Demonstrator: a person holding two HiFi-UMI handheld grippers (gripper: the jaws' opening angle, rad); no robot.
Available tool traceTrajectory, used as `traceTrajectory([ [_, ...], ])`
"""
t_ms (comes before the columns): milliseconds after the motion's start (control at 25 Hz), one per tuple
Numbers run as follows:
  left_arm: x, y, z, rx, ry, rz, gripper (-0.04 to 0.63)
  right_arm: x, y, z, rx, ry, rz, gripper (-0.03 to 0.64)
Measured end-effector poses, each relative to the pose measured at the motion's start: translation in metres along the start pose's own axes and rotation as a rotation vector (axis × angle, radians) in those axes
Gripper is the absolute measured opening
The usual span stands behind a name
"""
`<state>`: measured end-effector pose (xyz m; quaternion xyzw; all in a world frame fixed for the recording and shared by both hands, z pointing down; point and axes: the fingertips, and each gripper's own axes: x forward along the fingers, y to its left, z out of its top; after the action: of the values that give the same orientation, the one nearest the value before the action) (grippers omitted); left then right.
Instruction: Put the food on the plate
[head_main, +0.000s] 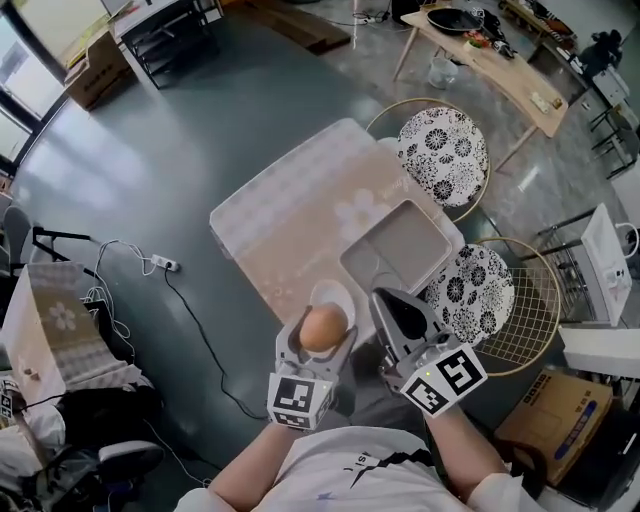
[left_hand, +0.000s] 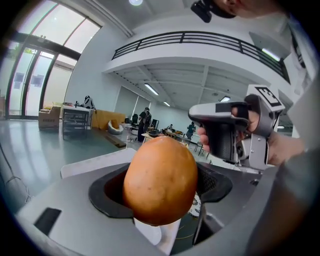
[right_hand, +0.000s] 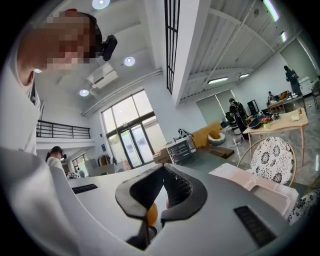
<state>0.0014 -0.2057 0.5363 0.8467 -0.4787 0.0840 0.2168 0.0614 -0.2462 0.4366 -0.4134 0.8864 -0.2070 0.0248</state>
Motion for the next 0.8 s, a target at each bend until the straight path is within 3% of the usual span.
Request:
traceTrajectory([
  [800,0.082,0.043,-0.179,0.102,0.230,-0.035,0.357,0.027,-0.054,-0.133,0.050,0.059,-0.040,0.012],
])
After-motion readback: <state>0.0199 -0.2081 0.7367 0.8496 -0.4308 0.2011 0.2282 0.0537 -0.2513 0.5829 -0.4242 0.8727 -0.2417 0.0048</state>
